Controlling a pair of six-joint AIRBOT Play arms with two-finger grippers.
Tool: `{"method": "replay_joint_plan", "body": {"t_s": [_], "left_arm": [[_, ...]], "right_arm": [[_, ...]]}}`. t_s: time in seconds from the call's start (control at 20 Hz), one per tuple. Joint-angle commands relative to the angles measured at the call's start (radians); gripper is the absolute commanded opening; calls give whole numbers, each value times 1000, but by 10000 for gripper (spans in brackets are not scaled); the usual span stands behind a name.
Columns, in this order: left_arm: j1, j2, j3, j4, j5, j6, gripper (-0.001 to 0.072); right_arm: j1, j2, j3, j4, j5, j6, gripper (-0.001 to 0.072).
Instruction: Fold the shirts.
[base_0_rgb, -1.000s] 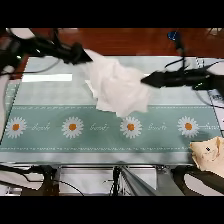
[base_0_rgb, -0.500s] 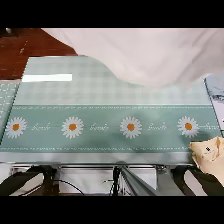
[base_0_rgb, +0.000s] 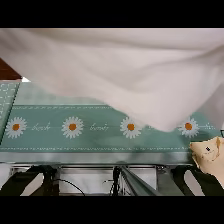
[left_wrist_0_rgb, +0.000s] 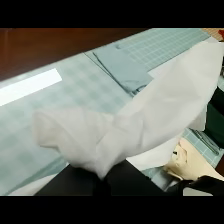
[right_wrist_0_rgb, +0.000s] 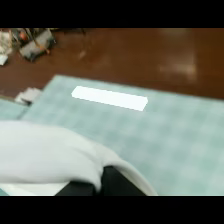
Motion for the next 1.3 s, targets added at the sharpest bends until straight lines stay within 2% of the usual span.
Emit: {"method": "replay_joint_plan", "body": {"t_s": [0.0, 0.1, 0.2, 0.4, 0.5, 0.6, 0.65, 0.85, 1.0, 1.25], "left_arm": [[1, 14, -86, 40, -74, -68, 25], [-1, 12, -236, 41, -30, -51, 25], [-39, 10, -432, 41, 66, -21, 25], [-188, -32, -781, 42, 405, 85, 25], [-220, -85, -866, 42, 545, 192, 26], [-204, -145, -875, 72, 621, 357, 25], [-184, -168, -875, 82, 668, 383, 26], [-103, -239, -875, 83, 814, 382, 26], [-67, -306, -876, 84, 895, 382, 26], [-82, -461, -875, 83, 901, 441, 27]], "right_arm": [[-1, -60, 6, -163, 193, 61, 24], [5, -111, -53, -164, 193, 65, 24], [91, -164, -151, -176, 146, 67, 24], [385, -307, -328, -340, -83, 73, 24], [490, -412, -340, -456, -216, 62, 25], [537, -503, -340, -568, -382, 57, 25], [542, -541, -340, -599, -463, 57, 25], [534, -637, -340, -608, -712, 65, 25], [534, -685, -340, -599, -838, 67, 25], [537, -749, -340, -594, -962, 68, 25]]}}
